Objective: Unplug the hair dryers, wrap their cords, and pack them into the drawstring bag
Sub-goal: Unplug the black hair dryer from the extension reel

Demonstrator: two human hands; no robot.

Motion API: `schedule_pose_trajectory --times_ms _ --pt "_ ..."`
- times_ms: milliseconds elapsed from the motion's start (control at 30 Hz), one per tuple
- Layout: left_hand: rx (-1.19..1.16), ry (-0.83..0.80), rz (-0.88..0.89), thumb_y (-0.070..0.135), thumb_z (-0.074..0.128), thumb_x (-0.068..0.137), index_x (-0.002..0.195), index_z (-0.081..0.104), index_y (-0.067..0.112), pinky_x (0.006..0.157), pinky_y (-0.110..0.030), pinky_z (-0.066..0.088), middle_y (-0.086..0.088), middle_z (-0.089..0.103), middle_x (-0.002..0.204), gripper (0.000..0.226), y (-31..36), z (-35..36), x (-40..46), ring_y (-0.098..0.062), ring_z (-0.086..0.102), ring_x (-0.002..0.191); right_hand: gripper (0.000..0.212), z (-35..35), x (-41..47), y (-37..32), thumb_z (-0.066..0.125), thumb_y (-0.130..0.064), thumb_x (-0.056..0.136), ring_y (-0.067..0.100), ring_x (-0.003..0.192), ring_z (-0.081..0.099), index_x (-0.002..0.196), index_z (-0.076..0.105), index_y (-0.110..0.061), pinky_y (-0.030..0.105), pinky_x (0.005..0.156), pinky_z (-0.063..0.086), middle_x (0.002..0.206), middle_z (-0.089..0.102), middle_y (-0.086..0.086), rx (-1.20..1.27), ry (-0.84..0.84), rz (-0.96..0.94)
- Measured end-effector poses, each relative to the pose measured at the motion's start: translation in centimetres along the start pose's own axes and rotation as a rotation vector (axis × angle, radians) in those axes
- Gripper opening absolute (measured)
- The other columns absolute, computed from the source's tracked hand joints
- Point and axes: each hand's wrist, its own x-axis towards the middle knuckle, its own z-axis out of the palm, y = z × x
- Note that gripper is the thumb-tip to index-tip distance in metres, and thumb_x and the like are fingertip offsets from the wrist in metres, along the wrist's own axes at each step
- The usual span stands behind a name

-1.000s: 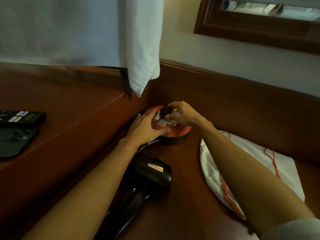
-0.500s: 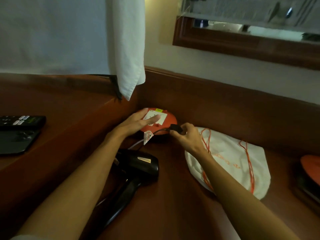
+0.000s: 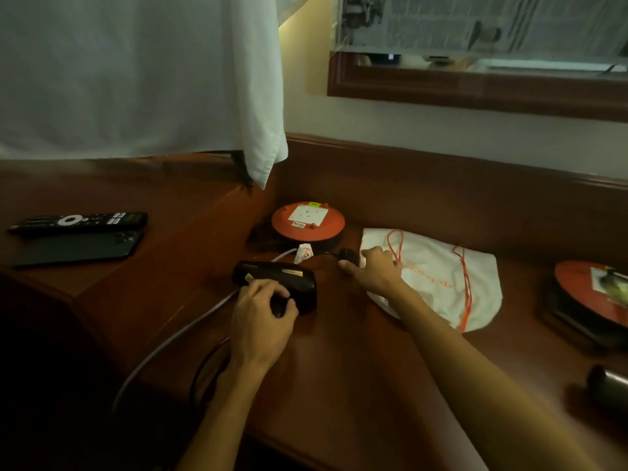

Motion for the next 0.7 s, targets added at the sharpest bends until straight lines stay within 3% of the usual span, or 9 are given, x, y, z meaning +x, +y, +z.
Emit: schedule_pose_trajectory --times_ms 67,167,400,467,567,633,700 --pt "0.078 -0.018 -0.068 0.026 0.077 0.085 0.109 0.063 0.023 0.086 -0.031 0.047 0.001 0.058 0.120 0.028 -0.9 0.2 -1.0 -0.022 0.052 0.117 0.057 -0.8 -3.4 0.4 0.057 -0.060 0.093 0.032 0.129 0.047 0.129 0.063 -0.016 0.049 0.105 0.035 0.134 0.058 0.010 0.068 0.068 -0.043" --pt "0.140 -0.072 -0.129 0.029 0.077 0.086 0.129 0.053 0.021 0.083 -0.034 0.053 -0.005 0.061 0.125 0.050 -1.8 0.9 -1.6 -0.024 0.059 0.116 0.055 -0.2 -8.2 2.1 0.057 -0.054 0.095 0.027 0.135 0.041 0.137 0.058 -0.017 0.047 0.109 0.032 0.143 0.052 0.006 0.151 0.092 -0.099" --pt "0.089 -0.007 -0.021 0.025 0.071 0.092 0.131 0.056 0.016 0.078 -0.042 0.060 -0.009 0.068 0.110 0.043 0.8 0.6 -2.6 -0.028 0.068 0.101 0.025 2.9 -16.8 6.1 0.066 -0.035 0.095 0.009 0.113 0.047 0.114 0.067 -0.019 0.036 0.100 0.045 0.113 0.057 -0.007 0.400 0.225 -0.258" --pt "-0.043 0.027 0.036 0.025 0.072 0.092 0.126 0.060 0.018 0.076 -0.036 0.061 -0.003 0.069 0.106 0.037 3.2 0.0 -3.1 -0.020 0.069 0.096 0.019 2.9 -18.3 6.5 0.067 -0.033 0.095 0.007 0.104 0.055 0.109 0.069 -0.020 0.036 0.093 0.050 0.108 0.062 -0.010 0.487 0.257 -0.240" --pt "-0.331 0.050 0.115 0.029 0.071 0.092 0.120 0.062 0.021 0.073 -0.010 0.054 0.011 0.069 0.106 0.030 8.6 -1.4 -4.7 0.002 0.066 0.094 0.021 1.1 -20.8 5.9 0.064 -0.037 0.096 0.005 0.099 0.066 0.113 0.071 -0.025 0.040 0.087 0.057 0.109 0.070 -0.012 0.708 0.208 -0.213" --pt "-0.594 -0.040 0.128 0.033 0.067 0.095 0.121 0.062 0.023 0.081 -0.012 0.053 0.011 0.072 0.108 0.029 11.7 -1.7 -5.4 0.000 0.068 0.101 0.024 -0.4 -22.9 4.8 0.060 -0.040 0.097 0.006 0.106 0.067 0.116 0.071 -0.029 0.037 0.091 0.056 0.112 0.073 -0.010 0.865 0.142 -0.252" --pt "-0.824 -0.206 0.105 0.036 0.060 0.099 0.123 0.063 0.023 0.089 -0.026 0.055 0.006 0.074 0.111 0.026 14.1 -1.6 -5.8 -0.009 0.069 0.107 0.028 -2.1 -24.6 3.8 0.055 -0.038 0.099 0.014 0.111 0.067 0.119 0.070 -0.024 0.036 0.093 0.055 0.114 0.073 -0.006 0.954 0.119 -0.339"
